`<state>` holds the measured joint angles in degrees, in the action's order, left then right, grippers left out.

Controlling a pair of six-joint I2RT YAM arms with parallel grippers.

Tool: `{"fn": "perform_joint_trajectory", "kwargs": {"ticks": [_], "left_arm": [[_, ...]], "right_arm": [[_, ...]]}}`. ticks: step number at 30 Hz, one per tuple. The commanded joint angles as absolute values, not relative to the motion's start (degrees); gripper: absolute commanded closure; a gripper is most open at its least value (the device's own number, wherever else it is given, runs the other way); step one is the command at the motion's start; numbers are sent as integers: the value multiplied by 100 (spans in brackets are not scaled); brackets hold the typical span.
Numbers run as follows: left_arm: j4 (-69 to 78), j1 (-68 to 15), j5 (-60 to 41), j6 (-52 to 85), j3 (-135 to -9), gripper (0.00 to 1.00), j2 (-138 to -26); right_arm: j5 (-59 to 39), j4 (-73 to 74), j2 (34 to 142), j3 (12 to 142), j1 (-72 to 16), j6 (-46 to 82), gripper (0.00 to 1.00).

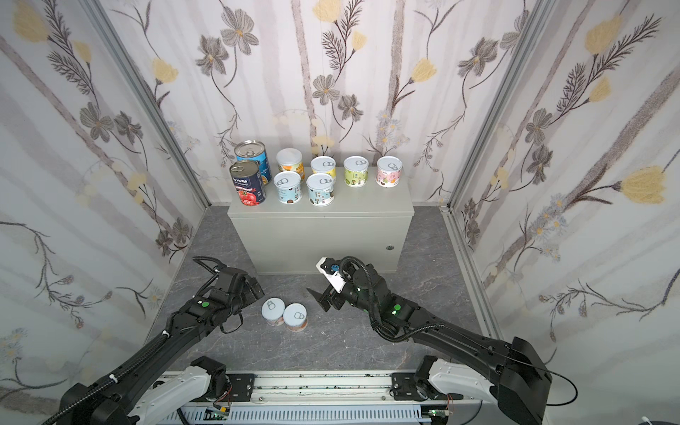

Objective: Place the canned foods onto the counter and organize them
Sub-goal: 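Withdraw the right gripper toward the floor cans while the left gripper lowers over them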

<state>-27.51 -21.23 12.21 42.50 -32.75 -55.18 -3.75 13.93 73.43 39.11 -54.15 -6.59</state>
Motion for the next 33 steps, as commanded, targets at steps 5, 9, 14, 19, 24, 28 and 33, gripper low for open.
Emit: {"fn": "perform_joint_trajectory", "kwargs": {"ticks": [5, 9, 14, 19, 24, 28, 33], "left_arm": [[-2851, -2009, 886, 4320, -3311, 0, -5777], [-2896, -2010, 883, 4322, -3307, 0, -5837], [-2945, -1995, 931, 4289, -3287, 0, -5827], [-2994, -1995, 988, 4228, -3285, 0, -5828], [-3174, -1995, 1107, 4171, -3305, 0, -5836], [-3205, -1996, 1077, 4096, -3288, 0, -5810], [-3334, -2004, 1072, 4052, -3303, 0, -5851]], "right_arm": [[-1013, 2414, 8371, 3716, -5705, -831, 0], [-958, 2653, 8839, 3709, -5859, -916, 0], [-1025, 2665, 9309, 3750, -5976, -978, 0], [-1067, 2693, 9554, 3794, -6002, -1058, 1], [-1036, 2730, 9820, 3881, -6049, -1211, 0], [-1108, 2701, 10054, 3997, -6083, -1453, 0], [-1179, 2559, 10295, 4189, -6100, -1873, 0]]}}
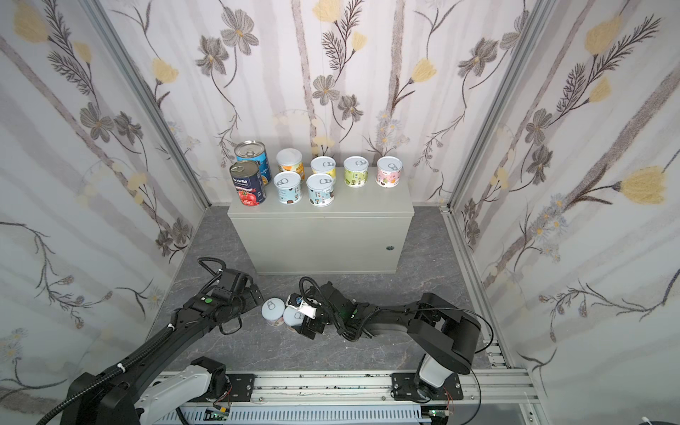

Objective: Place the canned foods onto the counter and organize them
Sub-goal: 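Withdraw the right gripper toward the floor cans while the left gripper lowers over them, then lower the right gripper onto the orange-labelled floor can and close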

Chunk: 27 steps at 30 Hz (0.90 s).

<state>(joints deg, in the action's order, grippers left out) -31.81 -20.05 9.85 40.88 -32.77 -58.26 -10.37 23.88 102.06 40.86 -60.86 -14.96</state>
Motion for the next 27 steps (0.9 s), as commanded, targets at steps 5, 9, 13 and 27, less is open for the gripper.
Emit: {"fn": "perform_joint_trajectory", "kwargs": {"ticks": [5, 9, 13, 27], "left_arm": [[-3469, -2051, 1037, 3965, -3391, 0, -5983], [-3469, -2127, 1096, 3936, -3419, 0, -5995], [-3454, -2166, 1123, 3916, -3443, 0, -6003], [-3410, -2298, 1173, 3894, -3529, 0, -6209]], "right_arm": [[-1310, 2524, 10497, 4463, -6098, -2101, 0], [-1511, 2446, 10704, 4595, -6100, -2109, 0], [-1538, 2305, 10840, 4671, -6100, -2109, 0], [-1514, 2265, 11227, 4854, -6080, -1895, 11]]}}
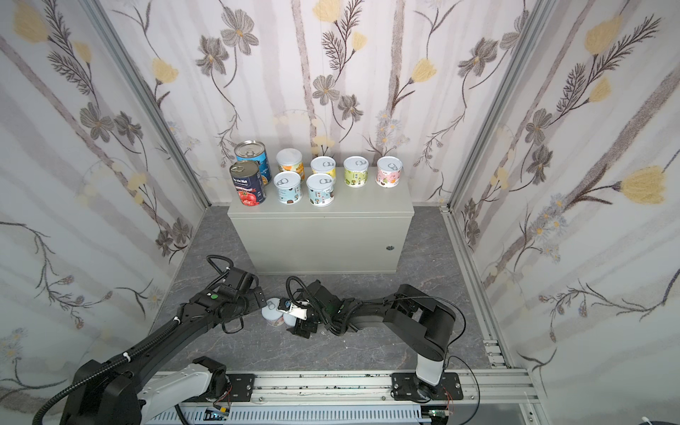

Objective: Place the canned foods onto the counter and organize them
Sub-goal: 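Lower the right gripper onto the orange-labelled floor can and close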

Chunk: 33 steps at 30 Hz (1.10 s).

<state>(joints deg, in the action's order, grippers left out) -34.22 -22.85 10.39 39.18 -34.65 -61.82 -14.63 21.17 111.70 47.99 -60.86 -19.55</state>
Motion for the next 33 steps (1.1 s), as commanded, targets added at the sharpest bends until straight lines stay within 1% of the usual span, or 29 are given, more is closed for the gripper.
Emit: {"fn": "perform_joint_trajectory", "kwargs": {"ticks": [1, 6, 9, 19, 22, 28, 33], "left_arm": [[-3411, -2303, 1173, 3885, -3524, 0, -6221], [-3414, -2372, 1169, 3867, -3585, 0, -6351], [-3442, -2425, 1175, 3867, -3629, 0, -6453], [-3467, -2514, 1129, 3841, -3693, 0, -6623], [-3543, -2531, 1100, 3841, -3692, 0, -6630], [-3794, -2614, 1049, 3931, -3692, 0, -6609], [-3682, -2755, 832, 4213, -3588, 0, -6618]], "right_arm": [[-1526, 2260, 11245, 4855, -6078, -1880, 12], [-1565, 2237, 11282, 4846, -6029, -1772, 18], [-1598, 2206, 11268, 4838, -5994, -1734, 25], [-1436, 2341, 11081, 4657, -5908, -1725, 39], [-1318, 2321, 11022, 4589, -5856, -1706, 40], [-1127, 2336, 10901, 4423, -5790, -1604, 41], [-963, 2369, 10749, 4334, -5709, -1476, 41]]}}
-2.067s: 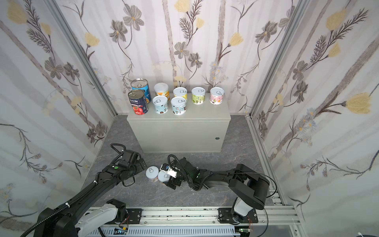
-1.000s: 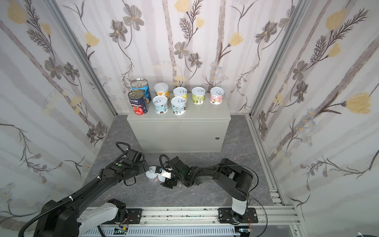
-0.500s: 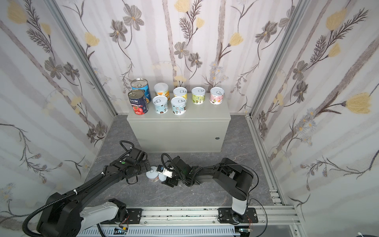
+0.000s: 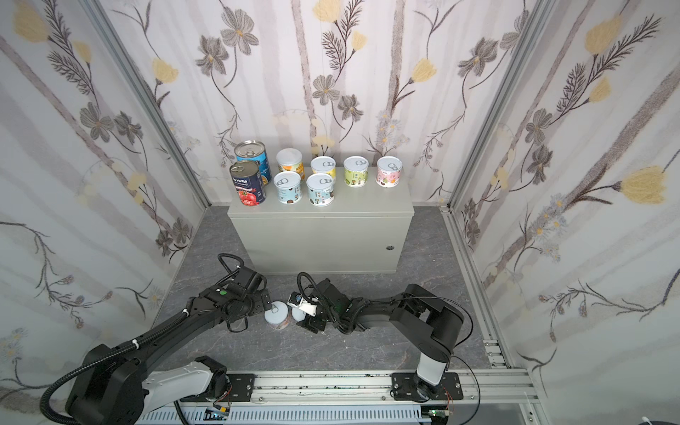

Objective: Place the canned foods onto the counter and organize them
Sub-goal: 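Lower the right gripper onto the orange-labelled floor can and close, then lift the orange-labelled can with the right gripper toward the cabinet top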

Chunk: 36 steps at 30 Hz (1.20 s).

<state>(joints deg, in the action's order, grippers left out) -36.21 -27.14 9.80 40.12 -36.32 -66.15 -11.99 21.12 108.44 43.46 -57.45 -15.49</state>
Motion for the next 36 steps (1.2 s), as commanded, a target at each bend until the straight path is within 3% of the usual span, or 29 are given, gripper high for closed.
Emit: {"fn": "perform_joint_trajectory", "kwargs": {"ticks": [1, 12, 26, 36], "left_arm": [[-3674, -2772, 811, 4255, -3583, 0, -6627], [-3474, -3057, 783, 4535, -3687, 0, -6922], [-3382, -3529, 824, 4562, -4174, 0, -7526], [-3197, -3553, 958, 4056, -4164, 0, -6363]], "right_arm": [[-931, 2372, 10687, 4127, -5689, -1431, 41], [-708, 2911, 10003, 3388, -5373, -526, 38], [-128, 3405, 9360, 2648, -5265, -169, 44], [-229, 3842, 8669, 2418, -5233, 91, 50]]}}
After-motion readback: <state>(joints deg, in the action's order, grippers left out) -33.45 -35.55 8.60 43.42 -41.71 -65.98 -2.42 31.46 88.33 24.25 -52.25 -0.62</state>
